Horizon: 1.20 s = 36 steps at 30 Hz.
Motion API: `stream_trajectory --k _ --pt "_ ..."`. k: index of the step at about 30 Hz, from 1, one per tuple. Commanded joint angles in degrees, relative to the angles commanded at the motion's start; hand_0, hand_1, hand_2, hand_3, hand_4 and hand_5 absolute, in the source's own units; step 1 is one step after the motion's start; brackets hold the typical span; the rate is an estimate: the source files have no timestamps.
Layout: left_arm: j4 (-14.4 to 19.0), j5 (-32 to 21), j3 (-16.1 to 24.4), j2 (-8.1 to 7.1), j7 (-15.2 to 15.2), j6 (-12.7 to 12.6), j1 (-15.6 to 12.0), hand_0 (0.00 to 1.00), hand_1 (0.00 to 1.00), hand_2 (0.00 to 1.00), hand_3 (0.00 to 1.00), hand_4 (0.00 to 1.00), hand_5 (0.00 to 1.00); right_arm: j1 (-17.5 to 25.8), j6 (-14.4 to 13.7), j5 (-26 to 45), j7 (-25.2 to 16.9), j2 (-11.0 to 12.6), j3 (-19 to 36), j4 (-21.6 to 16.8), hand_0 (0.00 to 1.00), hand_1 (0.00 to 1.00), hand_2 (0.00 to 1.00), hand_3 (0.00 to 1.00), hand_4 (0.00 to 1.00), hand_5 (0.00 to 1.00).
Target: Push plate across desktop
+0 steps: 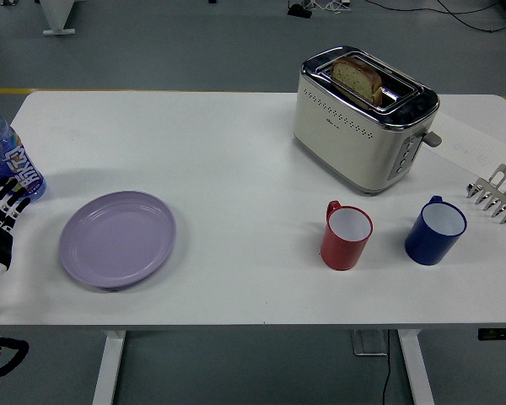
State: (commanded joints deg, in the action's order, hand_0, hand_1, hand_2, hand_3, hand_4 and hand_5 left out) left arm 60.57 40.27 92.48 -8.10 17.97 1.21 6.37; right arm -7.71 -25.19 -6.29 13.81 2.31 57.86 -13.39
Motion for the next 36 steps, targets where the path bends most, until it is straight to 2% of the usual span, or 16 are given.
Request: stream_trajectory --k 3,7,16,36 --pt "-0.18 -0.07 0.02 0.26 0.06 0.01 0.17 0.789 0.776 0.775 0.635 0.555 0.998 -0.01 0.00 -0.02 0.00 0.01 0.00 0.00 0.549 0.461 0.573 0.578 0.306 0.445" --pt "-0.89 -0.26 -0.32 1.65 0.28 0.22 1.01 0.787 0.772 0.769 0.630 0.555 0.998 -0.07 0.02 -0.18 0.02 0.04 0.02 0.01 0.549 0.460 0.573 0.578 0.306 0.445" --pt "-1.76 -0.12 -0.70 3.45 0.44 0.29 1.48 0.789 0.773 0.768 0.630 0.556 0.998 0.08 0.05 -0.03 -0.06 0.07 -0.10 0.02 0.549 0.460 0.573 0.578 0.305 0.443" --pt "-2.79 -0.14 -2.38 6.16 0.81 0.77 1.24 0.786 0.776 0.764 0.630 0.552 0.998 0.62 0.13 -0.80 0.08 0.11 0.20 -0.02 0.549 0.461 0.573 0.578 0.307 0.445"
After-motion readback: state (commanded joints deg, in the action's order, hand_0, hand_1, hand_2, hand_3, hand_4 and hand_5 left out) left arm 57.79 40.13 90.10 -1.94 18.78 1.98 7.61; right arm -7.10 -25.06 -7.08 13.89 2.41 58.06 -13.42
